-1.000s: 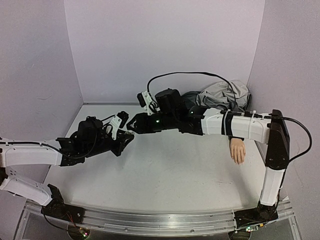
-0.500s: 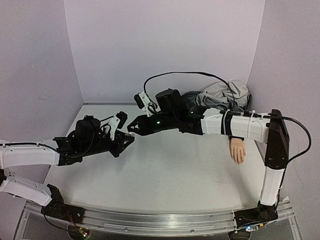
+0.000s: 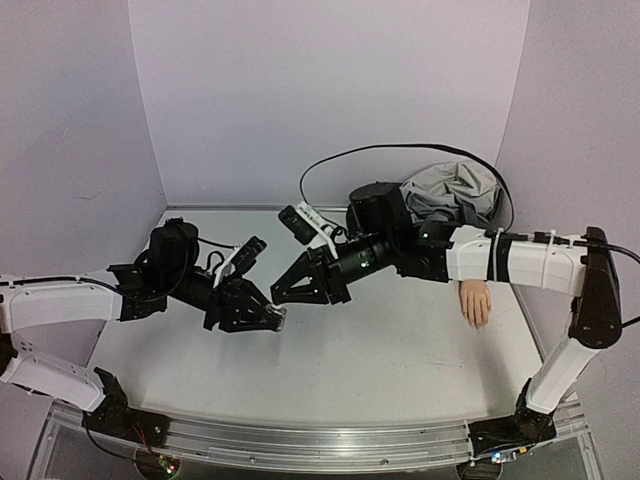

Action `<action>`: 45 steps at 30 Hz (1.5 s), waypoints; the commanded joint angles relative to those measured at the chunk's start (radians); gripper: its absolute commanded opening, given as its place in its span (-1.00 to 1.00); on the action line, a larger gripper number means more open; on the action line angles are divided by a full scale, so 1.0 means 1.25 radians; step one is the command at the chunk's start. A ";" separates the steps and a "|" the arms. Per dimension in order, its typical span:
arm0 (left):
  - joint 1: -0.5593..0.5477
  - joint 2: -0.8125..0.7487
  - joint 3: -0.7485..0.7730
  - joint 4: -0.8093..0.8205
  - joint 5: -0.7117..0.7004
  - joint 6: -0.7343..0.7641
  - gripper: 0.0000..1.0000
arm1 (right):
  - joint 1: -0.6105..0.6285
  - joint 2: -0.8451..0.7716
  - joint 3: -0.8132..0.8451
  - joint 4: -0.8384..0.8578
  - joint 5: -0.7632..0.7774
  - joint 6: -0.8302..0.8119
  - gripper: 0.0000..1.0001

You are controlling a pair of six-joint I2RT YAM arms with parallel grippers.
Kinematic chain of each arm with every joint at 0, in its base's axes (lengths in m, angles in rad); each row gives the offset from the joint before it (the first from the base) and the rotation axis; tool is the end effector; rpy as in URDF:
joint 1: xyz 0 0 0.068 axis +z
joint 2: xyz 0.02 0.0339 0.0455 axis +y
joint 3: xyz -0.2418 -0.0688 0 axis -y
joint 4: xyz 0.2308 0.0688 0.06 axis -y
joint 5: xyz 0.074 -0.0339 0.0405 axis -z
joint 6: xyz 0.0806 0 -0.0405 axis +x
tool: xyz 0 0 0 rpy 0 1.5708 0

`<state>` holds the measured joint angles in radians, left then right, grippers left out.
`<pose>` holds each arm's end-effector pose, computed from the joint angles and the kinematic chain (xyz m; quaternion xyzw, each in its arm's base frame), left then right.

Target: Paint the nails

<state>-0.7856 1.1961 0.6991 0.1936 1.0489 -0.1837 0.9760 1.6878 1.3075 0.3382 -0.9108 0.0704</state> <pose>0.1428 -0.2417 0.2471 0.4899 0.5783 -0.5958 0.2655 0.1759 0.3737 0.3185 -0.5573 0.4498 0.5856 0.3798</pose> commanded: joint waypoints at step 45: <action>-0.081 -0.030 0.025 -0.040 -0.963 0.168 -1.00 | 0.019 0.210 0.285 -0.021 0.505 0.370 -0.40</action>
<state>-0.8810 1.1687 0.6971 0.1028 -0.1604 0.0261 0.9936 1.9320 1.6043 0.2703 -0.2565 0.5293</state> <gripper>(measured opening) 0.212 0.338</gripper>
